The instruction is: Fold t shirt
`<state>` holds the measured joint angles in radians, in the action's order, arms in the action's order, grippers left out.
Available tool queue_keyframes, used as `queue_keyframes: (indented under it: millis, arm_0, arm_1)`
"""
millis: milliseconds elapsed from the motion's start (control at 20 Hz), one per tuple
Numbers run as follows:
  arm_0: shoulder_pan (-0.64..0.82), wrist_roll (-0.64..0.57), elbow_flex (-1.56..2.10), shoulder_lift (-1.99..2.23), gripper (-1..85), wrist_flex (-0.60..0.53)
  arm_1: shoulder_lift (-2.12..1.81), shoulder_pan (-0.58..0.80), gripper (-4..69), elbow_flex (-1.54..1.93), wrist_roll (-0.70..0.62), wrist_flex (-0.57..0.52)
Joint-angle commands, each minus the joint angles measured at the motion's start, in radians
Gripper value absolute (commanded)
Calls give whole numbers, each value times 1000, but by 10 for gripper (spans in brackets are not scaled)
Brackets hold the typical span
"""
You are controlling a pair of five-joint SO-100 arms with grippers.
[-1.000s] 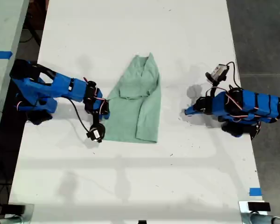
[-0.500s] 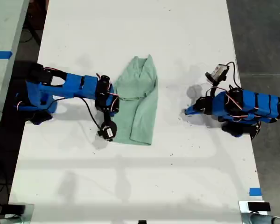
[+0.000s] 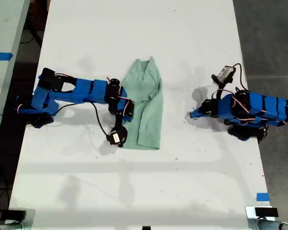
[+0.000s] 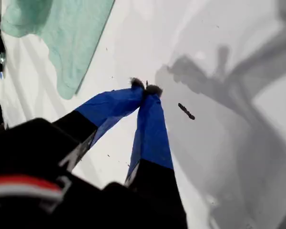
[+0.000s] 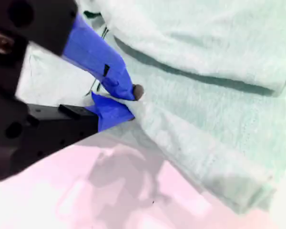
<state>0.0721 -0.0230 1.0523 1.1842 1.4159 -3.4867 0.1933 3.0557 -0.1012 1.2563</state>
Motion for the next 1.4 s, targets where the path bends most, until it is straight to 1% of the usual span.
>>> queue_keyframes:
  millis: [0, 50, 100, 150, 300, 350, 400, 450, 600, 650, 700, 800, 850, 900, 950, 1000, 1150, 1200, 1350]
  arm_0:
    - [-9, -46, -57, 20, 10, -83]
    - [-8, -48, -57, 18, 128, -92]
    - [-6, -41, -57, 18, 216, -94]
    - [-5, -48, -57, 25, 236, -97]
    - [0, -71, -57, 67, 189, -91]
    - [6, -83, -57, 89, 144, -83]
    - [11, -87, -54, 117, 46, -63]
    - [15, -100, -46, 158, 1, -48]
    - [8, -123, 21, 376, -1, 6]
    - [8, -123, 86, 479, -1, 5]
    - [11, -112, 212, 607, -1, -41]
    - [8, -97, 660, 963, -1, -302]
    - [18, -75, 897, 1147, -1, -410]
    - [31, -58, 1127, 1322, -1, -503]
    - [34, -48, 1319, 1480, -1, -571]
    - [35, -32, 1474, 1612, -2, -601]
    - [48, -11, 1839, 1968, -2, -623]
    - [57, -17, 1928, 2085, -2, -611]
    - [109, -51, 2017, 2283, -2, -489]
  arm_1:
    - [-18, -6, 11, 51, 6, -2]
    - [-18, -6, 11, 51, 6, -2]
    - [-18, -8, 11, 51, 5, -2]
    - [-18, -8, 11, 51, 5, -2]
    - [-18, -8, 11, 51, 5, -2]
    - [-18, -8, 11, 51, 5, -2]
    - [-18, -8, 11, 51, 5, -2]
    - [-18, -8, 11, 51, 5, -2]
    - [-18, -8, 11, 51, 5, -2]
    - [-18, -8, 11, 51, 5, -2]
    - [-18, -9, 11, 51, 5, -2]
    - [-18, -9, 11, 51, 5, -2]
    - [-18, -9, 11, 51, 5, -2]
    - [-18, -9, 11, 51, 5, -2]
    - [-18, -9, 11, 51, 5, -2]
    - [-18, -8, 11, 51, 5, -2]
    - [-18, -6, 11, 51, 5, -2]
    - [-18, -6, 11, 51, 5, -2]
    - [-18, -3, 11, 51, 5, -2]
